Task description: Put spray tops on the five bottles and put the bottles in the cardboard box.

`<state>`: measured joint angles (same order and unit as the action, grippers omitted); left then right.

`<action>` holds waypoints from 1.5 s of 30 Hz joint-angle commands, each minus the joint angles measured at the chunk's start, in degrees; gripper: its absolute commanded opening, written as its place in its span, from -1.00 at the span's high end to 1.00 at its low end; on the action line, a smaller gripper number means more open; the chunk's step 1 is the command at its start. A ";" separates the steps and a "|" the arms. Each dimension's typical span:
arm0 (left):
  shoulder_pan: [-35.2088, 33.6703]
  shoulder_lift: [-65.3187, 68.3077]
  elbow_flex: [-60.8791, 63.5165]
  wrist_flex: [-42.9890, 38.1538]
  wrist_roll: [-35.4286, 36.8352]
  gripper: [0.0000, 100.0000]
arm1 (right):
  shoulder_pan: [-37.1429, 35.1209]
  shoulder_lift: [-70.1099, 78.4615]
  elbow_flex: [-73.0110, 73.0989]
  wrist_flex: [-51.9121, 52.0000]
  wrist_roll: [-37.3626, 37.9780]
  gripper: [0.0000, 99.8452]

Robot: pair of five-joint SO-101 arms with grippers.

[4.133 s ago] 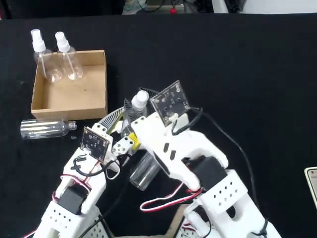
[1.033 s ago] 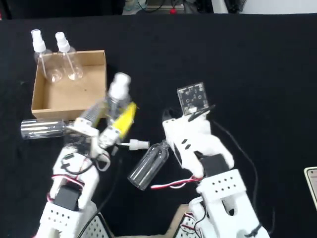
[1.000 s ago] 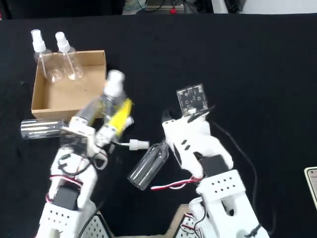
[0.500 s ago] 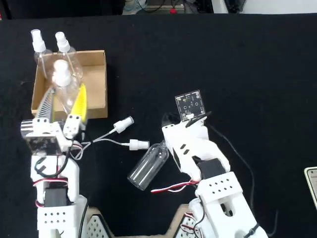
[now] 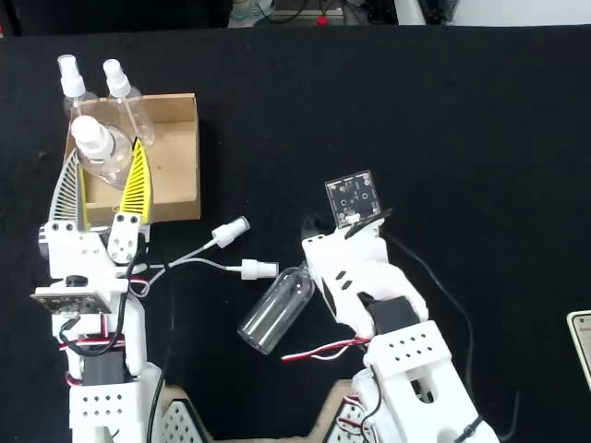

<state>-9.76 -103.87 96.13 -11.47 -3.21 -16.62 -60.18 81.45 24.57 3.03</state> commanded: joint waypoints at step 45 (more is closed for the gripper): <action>0.84 82.20 -26.42 -39.12 2.02 0.73 | -0.79 -0.13 0.04 -1.93 0.79 0.98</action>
<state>-9.14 -31.87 77.14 -46.02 -3.21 -16.62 -60.18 81.98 24.57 3.21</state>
